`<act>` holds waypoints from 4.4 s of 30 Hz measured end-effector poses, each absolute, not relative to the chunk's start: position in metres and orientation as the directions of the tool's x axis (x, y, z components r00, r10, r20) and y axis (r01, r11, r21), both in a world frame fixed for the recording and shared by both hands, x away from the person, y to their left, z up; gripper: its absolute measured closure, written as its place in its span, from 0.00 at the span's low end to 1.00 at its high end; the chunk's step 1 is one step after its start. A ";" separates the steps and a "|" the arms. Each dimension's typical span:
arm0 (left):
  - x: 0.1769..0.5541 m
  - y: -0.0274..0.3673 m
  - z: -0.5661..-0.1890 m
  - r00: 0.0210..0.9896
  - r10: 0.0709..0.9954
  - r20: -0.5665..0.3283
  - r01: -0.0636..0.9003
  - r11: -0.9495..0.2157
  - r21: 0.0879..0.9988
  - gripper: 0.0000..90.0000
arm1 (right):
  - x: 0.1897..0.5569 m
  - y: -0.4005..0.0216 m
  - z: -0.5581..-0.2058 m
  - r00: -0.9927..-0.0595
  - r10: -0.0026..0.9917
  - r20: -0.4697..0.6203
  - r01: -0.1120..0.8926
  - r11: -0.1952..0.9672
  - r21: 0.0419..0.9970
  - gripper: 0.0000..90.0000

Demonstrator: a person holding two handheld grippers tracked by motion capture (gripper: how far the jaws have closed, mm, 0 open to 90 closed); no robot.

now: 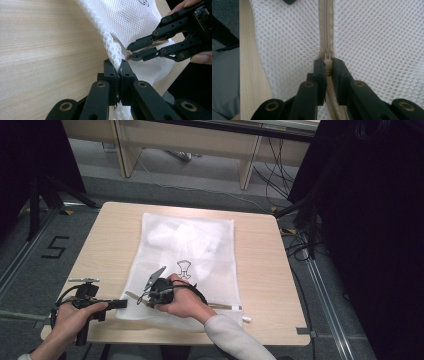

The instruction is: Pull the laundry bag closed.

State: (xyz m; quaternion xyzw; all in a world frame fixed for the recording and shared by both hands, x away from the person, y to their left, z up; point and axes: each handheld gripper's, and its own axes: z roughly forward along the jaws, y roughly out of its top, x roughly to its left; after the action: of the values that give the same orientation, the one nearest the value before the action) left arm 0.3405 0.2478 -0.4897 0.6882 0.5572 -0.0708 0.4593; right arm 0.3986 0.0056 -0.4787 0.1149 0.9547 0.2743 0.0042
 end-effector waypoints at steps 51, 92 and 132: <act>0.341 0.251 -0.491 0.355 0.708 -0.611 0.836 0.053 0.547 0.96 | 0.399 -0.026 -0.469 -0.966 0.250 0.060 0.244 0.816 0.524 0.92; 0.341 0.254 -0.492 0.367 0.711 -0.600 0.836 0.030 0.547 0.96 | 0.399 -0.047 -0.461 -0.959 0.277 0.062 0.268 0.810 0.523 0.92; 0.342 0.255 -0.493 0.365 0.722 -0.588 0.835 0.026 0.550 0.96 | 0.401 -0.071 -0.455 -0.951 0.305 0.057 0.288 0.798 0.529 0.92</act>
State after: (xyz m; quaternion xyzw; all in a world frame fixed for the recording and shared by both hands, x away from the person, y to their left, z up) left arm 0.3419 0.2550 -0.4931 0.6950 0.5599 -0.0635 0.4466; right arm 0.4007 -0.0714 -0.4546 0.1562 0.9481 0.2766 0.0156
